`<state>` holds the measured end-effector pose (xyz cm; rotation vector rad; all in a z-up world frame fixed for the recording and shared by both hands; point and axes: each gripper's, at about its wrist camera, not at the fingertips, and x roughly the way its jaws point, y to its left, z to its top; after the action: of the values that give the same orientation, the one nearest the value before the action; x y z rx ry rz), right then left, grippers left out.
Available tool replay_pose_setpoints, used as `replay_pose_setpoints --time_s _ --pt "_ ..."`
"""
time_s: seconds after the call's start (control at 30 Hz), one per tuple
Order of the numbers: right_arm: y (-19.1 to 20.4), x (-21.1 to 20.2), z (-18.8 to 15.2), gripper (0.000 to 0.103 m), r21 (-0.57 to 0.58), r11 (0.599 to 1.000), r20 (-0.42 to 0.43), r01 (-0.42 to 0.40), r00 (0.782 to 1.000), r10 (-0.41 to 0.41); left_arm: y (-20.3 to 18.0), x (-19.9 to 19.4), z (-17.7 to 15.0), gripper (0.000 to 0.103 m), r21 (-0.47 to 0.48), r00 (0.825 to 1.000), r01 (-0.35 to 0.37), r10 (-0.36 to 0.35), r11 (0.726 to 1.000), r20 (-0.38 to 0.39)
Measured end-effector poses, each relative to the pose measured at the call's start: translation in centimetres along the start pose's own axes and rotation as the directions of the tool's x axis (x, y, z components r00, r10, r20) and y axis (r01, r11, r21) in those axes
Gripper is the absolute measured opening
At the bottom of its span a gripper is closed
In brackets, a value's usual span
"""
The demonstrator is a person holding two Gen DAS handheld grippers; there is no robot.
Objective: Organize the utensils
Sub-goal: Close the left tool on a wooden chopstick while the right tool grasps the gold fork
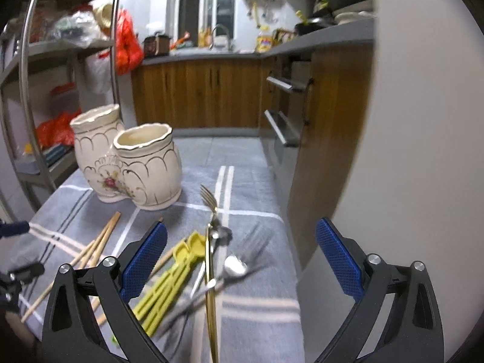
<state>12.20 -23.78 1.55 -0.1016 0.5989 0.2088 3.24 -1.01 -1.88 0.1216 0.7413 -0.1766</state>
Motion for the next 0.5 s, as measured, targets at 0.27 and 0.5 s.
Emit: replay_pose_setpoints --time_s 0.27,0.5 --pt "1.4 5.6 2.3 0.054 -0.035 0.996 -0.177 -0.083 0.981 0.075 -1.8 1.4 0.0 0.045 0.076 0.994 0.072 -0.065 0.995 -0.092" --pt "1.9 9.1 3.3 0.033 -0.009 0.993 -0.295 -0.12 0.949 0.112 -1.6 3.3 0.8 0.022 0.06 0.984 0.1 -0.09 0.993 -0.152"
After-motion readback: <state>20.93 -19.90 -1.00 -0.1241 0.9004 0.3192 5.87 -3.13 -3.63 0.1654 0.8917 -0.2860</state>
